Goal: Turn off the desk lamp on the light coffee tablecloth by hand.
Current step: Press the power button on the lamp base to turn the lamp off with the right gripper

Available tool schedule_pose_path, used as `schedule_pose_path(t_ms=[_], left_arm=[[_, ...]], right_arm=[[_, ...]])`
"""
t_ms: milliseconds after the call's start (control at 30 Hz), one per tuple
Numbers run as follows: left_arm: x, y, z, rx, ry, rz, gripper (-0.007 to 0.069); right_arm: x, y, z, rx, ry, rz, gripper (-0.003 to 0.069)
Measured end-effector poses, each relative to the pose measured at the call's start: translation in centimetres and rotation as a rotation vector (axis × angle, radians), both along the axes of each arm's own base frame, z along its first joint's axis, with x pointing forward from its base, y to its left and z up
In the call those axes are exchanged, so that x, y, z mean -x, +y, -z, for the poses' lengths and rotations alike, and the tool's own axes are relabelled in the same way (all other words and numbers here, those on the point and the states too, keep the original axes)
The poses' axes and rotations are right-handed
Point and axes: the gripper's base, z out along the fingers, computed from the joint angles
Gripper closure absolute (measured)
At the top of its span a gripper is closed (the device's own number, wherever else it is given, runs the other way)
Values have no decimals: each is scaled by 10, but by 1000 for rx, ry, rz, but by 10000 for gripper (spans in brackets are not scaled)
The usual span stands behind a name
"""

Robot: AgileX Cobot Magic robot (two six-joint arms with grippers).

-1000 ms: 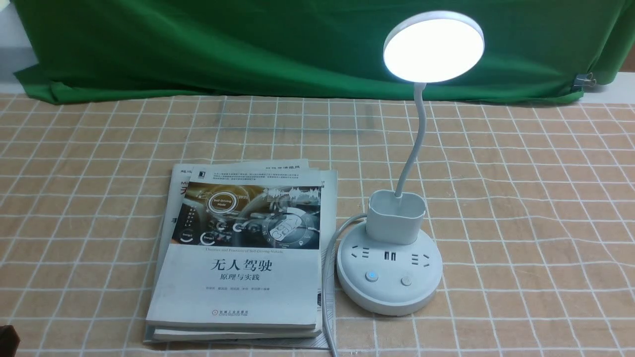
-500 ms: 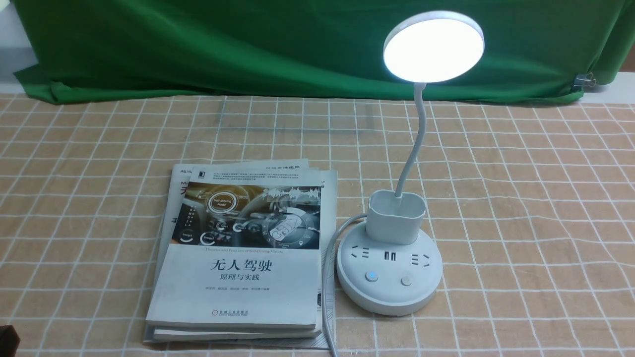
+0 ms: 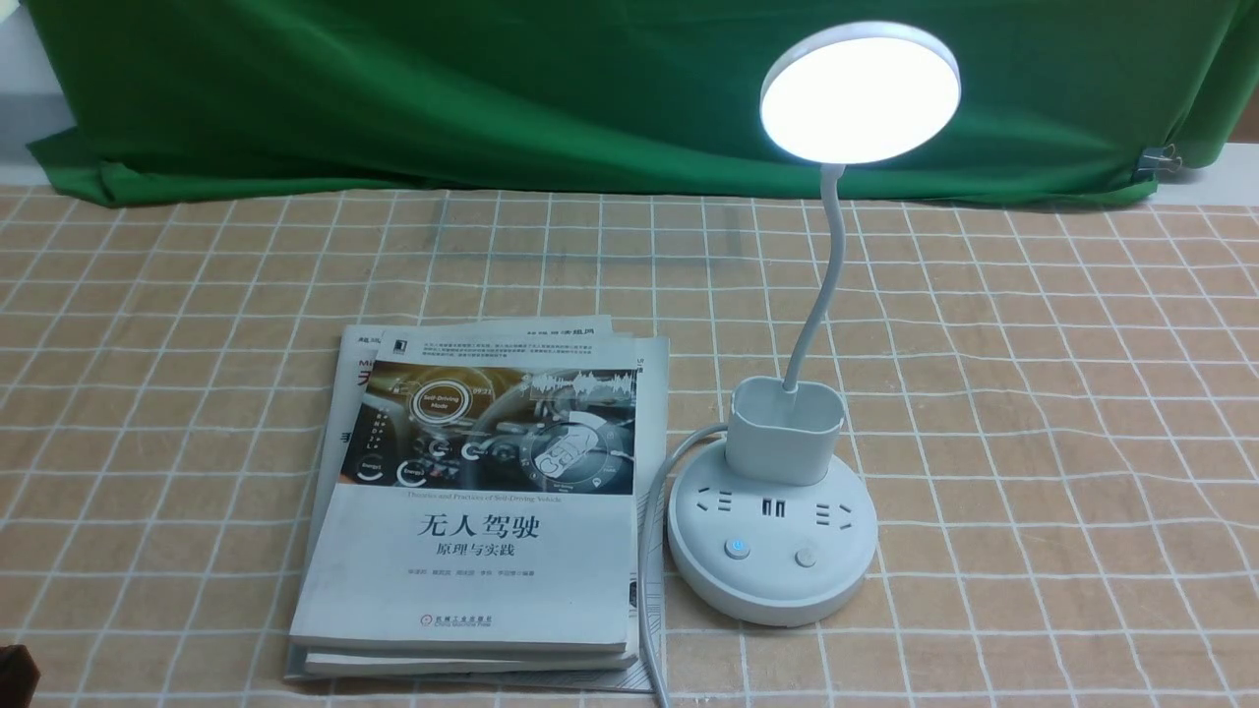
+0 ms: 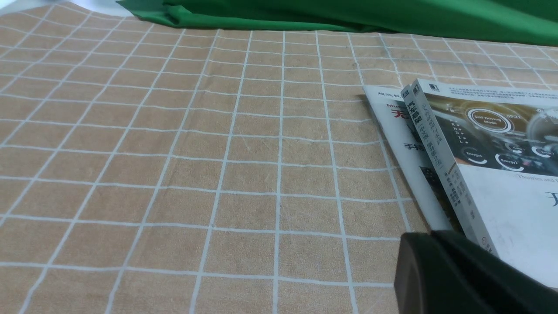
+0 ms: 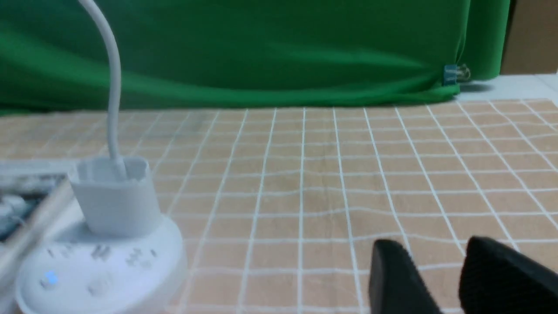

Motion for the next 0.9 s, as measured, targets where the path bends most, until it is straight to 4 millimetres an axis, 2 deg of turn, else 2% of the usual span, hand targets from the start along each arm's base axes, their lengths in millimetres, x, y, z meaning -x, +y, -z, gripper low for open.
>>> schedule_pose_path(t_ms=[200,367,500,600,700,767,800,833,900], left_arm=[[0,0,0,0,0,0,620],[0,0,0,0,0,0,620],[0,0,0,0,0,0,620],[0,0,0,0,0,0,620],[0,0,0,0,0,0,620],[0,0,0,0,0,0,620],[0,0,0,0,0,0,620],[0,0,0,0,0,0,620],[0,0,0,0,0,0,620]], right_arm=[[0,1,-17,-531,-140,7,417],[0,0,-22,-641,-185,-5,417],[0,0,-21,-643,-173,-2,454],[-1,1,-23,-589,-81,19,541],[-2,2,-43,-472,25,28,604],[-7,5,-74,-322,131,6,610],[-8,5,-78,-322,129,4,610],[-13,7,-93,-229,234,-12,610],[-24,9,-109,-119,370,-37,610]])
